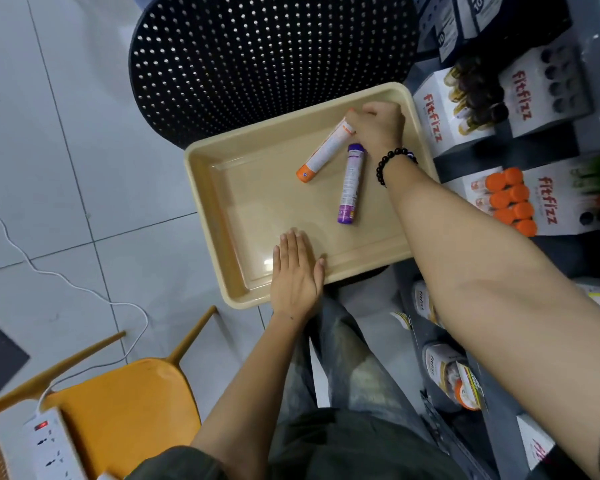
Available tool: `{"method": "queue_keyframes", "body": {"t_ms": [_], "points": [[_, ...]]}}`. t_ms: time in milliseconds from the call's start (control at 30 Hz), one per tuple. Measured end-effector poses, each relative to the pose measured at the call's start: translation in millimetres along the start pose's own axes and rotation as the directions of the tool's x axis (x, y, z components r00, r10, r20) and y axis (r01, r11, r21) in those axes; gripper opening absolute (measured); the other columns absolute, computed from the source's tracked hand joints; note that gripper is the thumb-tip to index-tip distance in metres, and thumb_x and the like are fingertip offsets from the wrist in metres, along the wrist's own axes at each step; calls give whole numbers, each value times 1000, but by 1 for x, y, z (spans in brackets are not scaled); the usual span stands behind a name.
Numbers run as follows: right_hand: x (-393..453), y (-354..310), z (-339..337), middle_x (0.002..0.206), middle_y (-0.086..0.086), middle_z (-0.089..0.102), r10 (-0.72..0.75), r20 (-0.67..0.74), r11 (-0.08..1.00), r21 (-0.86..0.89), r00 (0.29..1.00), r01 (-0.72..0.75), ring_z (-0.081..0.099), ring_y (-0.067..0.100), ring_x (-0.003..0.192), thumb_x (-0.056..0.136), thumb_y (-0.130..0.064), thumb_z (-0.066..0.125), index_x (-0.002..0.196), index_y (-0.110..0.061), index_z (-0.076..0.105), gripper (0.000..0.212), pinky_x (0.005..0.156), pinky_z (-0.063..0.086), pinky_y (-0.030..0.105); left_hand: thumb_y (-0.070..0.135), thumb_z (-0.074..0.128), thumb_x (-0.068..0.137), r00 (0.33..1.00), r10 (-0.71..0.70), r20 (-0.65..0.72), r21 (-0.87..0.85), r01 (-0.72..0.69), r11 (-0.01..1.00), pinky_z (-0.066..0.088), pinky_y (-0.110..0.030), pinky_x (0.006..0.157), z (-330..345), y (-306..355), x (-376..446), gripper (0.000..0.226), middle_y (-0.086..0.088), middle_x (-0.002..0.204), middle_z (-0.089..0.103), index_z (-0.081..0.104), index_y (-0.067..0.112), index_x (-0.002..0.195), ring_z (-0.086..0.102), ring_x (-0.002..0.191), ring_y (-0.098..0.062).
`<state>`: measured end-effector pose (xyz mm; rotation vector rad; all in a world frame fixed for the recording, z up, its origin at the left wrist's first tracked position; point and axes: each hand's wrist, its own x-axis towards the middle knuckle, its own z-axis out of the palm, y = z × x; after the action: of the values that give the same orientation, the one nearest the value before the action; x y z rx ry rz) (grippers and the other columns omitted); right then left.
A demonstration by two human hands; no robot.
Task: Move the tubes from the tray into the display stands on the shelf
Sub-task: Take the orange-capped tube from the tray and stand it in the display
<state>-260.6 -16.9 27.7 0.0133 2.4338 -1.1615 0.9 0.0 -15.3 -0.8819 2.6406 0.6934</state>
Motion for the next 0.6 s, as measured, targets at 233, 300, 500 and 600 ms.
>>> {"method": "queue_keyframes", "body": {"t_ms": [233, 300, 500, 600], "points": [[-52, -6, -48, 69, 27, 57, -207, 87, 975, 101, 974, 198, 47, 11, 68, 71, -6, 62, 80, 13, 63, 21, 62, 40, 23, 35, 30, 98, 998, 56, 11, 14, -56, 998, 4, -39, 118, -1, -2, 0, 61, -22, 153, 18, 13, -3, 143, 10, 144, -33], [-68, -6, -68, 71, 16, 64, -222, 72, 970, 120, 972, 212, 53, 7, 74, 73, -6, 63, 81, 5, 69, 15, 66, 44, 20, 35, 30, 99, 995, 94, 23, 47, -95, 994, 4, -39, 118, -7, -2, -3, 61, -23, 153, 17, 14, -4, 143, 10, 143, -34], [-141, -4, -152, 94, 17, 74, -215, -94, 962, 155, 972, 227, 57, 6, 79, 72, -3, 69, 94, -1, 72, 22, 69, 52, 24, 37, 26, 99, 941, 338, 17, 89, -338, 937, 2, -38, 118, -35, 15, -21, 62, -23, 153, 16, 15, -5, 142, 11, 143, -33], [-183, 0, -202, 79, 14, 76, -233, -217, 957, 121, 948, 263, 50, -7, 61, 71, -1, 68, 88, 3, 71, 17, 52, 49, 20, 45, 6, 91, 863, 505, 24, 94, -505, 858, 6, -40, 118, -50, 45, -34, 73, -25, 152, 19, 17, -6, 142, 14, 143, -35]]}}
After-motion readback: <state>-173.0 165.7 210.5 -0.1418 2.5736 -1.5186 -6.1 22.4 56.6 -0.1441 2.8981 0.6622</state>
